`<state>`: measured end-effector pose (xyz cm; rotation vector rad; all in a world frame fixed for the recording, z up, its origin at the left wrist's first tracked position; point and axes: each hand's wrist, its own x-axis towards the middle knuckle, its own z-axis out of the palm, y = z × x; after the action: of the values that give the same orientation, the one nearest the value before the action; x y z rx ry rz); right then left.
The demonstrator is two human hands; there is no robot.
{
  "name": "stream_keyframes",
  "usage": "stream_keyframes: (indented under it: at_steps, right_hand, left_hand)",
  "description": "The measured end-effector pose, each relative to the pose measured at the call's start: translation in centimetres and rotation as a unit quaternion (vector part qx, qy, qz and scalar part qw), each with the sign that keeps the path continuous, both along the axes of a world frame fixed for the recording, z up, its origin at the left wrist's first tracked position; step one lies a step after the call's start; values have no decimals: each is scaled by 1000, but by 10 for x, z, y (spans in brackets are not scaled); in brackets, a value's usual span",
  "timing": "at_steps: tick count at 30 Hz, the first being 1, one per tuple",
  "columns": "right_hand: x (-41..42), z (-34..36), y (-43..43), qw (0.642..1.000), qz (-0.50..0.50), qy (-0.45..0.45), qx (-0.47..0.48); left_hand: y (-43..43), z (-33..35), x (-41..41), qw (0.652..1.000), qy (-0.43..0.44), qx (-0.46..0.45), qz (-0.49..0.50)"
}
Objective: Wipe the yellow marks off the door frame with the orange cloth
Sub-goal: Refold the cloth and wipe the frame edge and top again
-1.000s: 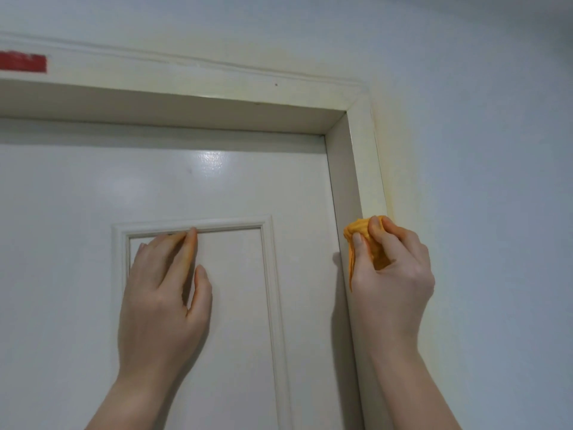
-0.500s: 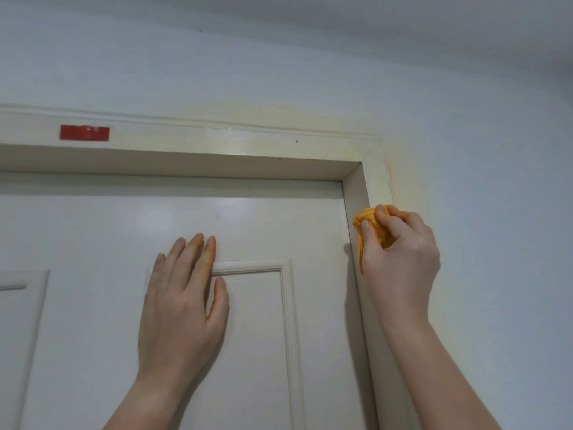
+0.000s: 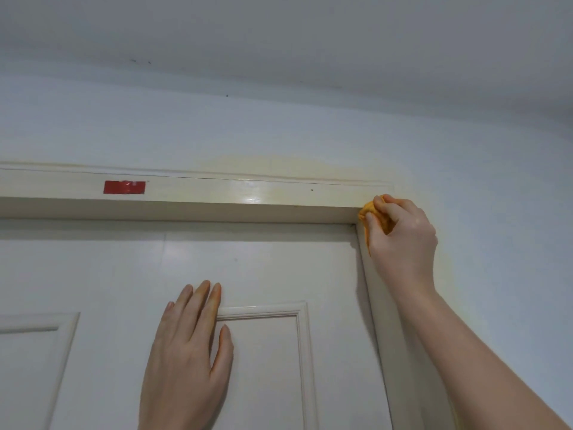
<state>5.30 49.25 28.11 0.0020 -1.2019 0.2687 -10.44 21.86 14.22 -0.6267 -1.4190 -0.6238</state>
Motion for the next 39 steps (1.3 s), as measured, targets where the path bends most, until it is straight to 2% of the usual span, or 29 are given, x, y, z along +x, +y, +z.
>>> stream_keyframes:
  at_steps: [6, 16, 21, 27, 39]
  right_hand:
    - [14, 11, 18, 994, -21, -44, 102]
    - [10, 41, 1, 954, -12, -113, 277]
    - [18, 30, 24, 965, -4, -87, 246]
    - [4, 27, 12, 971, 18, -53, 233]
    - [-34, 46, -87, 952, 43, -67, 297]
  left_hand:
    - [-5, 2, 0, 998, -45, 1, -34]
    - [-5, -1, 3, 997, -66, 9, -49]
    - [-20, -2, -1, 998, -63, -7, -10]
    - [-32, -1, -5, 997, -70, -10, 10]
    - [-60, -1, -8, 996, -67, -8, 58]
